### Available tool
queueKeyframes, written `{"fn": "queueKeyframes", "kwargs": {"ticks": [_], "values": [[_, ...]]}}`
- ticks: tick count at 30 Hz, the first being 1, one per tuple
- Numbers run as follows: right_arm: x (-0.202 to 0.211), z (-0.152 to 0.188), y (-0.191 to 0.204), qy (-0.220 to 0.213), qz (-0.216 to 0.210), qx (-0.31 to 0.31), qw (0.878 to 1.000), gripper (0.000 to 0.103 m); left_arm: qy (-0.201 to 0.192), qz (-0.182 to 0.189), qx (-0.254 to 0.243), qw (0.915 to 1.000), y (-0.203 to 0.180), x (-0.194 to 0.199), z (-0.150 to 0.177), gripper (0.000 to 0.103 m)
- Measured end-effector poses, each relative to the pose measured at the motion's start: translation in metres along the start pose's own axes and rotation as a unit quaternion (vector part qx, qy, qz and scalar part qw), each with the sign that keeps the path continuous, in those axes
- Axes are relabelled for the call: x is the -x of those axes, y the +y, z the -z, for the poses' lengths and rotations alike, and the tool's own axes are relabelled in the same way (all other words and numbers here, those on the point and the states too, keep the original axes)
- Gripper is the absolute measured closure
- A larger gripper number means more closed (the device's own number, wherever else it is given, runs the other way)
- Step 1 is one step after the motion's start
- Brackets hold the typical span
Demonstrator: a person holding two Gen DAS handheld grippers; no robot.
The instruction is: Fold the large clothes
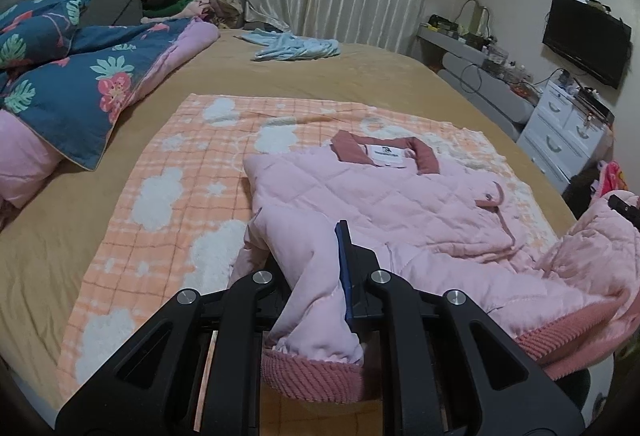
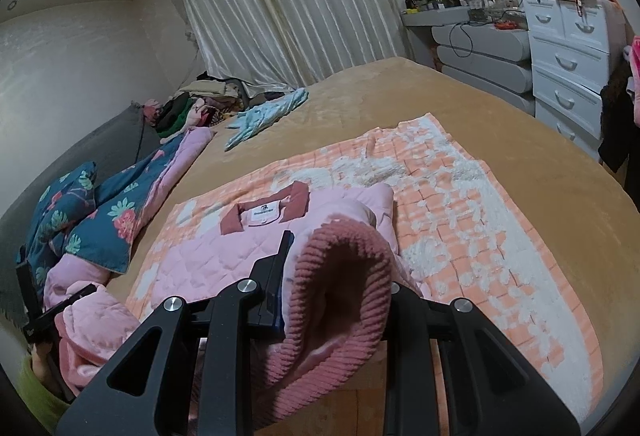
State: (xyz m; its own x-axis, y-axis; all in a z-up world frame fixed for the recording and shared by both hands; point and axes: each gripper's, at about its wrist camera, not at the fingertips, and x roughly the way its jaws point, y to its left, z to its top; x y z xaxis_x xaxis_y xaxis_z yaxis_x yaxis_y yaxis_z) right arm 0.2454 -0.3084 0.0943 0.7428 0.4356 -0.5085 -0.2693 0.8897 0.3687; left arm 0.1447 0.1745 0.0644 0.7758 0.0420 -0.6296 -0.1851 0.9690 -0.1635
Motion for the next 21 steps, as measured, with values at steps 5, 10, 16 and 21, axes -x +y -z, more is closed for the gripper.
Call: {"fn": "queueKeyframes", "kwargs": {"ticks": [5,10,16,21], "values": [[-0.013,-0.007,-0.005,0.001,0.0,-0.013,1.0,0.08,0.002,-0.01,0.002,0.9999,0.003,-0.012,-0.011,0.095],[-0.027,-0.016,-0.01,0.009,-0.007,-0.029,1.0,0.08,0.006,-0.018,0.004,0.9998,0.004,-0.022,-0.021,0.095],[-0.039,-0.027,-0.02,0.022,-0.028,-0.055,0.998,0.077,0.009,-0.02,0.005,0.9998,0.004,-0.028,-0.03,0.095],[-0.042,-0.034,-0.032,0.029,-0.069,-0.094,0.993,0.066,0.016,-0.019,0.014,0.9996,0.008,-0.036,-0.038,0.095]]}}
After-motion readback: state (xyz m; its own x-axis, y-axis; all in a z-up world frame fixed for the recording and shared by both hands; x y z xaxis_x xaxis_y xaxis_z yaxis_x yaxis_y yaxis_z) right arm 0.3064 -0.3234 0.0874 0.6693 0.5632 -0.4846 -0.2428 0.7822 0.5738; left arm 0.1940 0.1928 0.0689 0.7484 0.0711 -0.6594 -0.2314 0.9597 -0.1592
